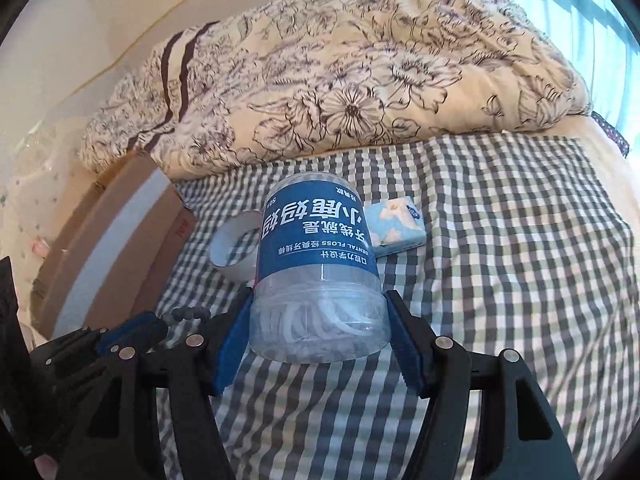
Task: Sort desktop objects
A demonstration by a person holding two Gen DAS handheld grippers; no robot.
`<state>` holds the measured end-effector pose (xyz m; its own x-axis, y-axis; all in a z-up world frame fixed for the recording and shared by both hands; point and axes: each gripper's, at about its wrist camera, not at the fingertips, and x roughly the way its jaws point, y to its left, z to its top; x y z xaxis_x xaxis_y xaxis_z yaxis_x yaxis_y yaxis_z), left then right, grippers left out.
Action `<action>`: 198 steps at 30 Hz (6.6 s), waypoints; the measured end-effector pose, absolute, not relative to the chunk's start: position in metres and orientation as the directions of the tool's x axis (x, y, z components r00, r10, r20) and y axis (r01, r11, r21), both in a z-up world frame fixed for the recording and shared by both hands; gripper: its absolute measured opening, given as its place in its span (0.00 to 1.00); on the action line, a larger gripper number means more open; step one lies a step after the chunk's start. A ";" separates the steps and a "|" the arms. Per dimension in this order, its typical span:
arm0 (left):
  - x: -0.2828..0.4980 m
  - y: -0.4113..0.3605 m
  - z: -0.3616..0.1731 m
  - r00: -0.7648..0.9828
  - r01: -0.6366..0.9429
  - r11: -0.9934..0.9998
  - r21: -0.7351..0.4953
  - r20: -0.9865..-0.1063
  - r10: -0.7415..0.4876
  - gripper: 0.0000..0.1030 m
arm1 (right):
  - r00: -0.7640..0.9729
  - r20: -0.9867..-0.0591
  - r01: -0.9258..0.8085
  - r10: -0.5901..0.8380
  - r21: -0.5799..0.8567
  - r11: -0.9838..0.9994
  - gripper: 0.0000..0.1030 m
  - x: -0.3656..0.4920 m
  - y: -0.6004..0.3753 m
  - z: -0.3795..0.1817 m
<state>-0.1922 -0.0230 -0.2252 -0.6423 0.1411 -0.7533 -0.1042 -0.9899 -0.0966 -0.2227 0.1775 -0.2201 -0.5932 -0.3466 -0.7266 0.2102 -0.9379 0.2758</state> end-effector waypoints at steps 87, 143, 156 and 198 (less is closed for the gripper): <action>-0.021 -0.151 0.009 -0.925 0.066 -0.997 -0.048 -0.379 -0.043 0.10 | -0.822 -0.399 0.401 -0.406 0.100 -0.911 0.62 -0.036 0.057 0.004; -0.148 -0.277 -0.064 -0.841 0.162 -0.983 -0.088 -0.533 -0.091 0.10 | -0.706 -0.520 0.520 -0.481 0.080 -0.850 0.62 -0.182 -0.110 -0.067; -0.209 -0.295 -0.115 -0.772 0.189 -0.974 -0.125 -0.631 -0.069 0.10 | -0.636 -0.631 0.526 -0.445 0.069 -0.848 0.62 -0.241 -0.140 -0.109; -0.163 -0.271 -0.029 -0.830 0.173 -0.974 -0.148 -0.555 -0.063 0.19 | -0.774 -0.467 0.478 -0.427 0.011 -0.878 0.81 -0.183 -0.083 -0.022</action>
<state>-0.1629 -0.2706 -0.0290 -0.8295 -0.0631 -0.5549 0.1732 -0.9737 -0.1482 -0.1832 -0.0826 -0.0223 -0.7742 -0.4272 -0.4670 0.4782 -0.8782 0.0106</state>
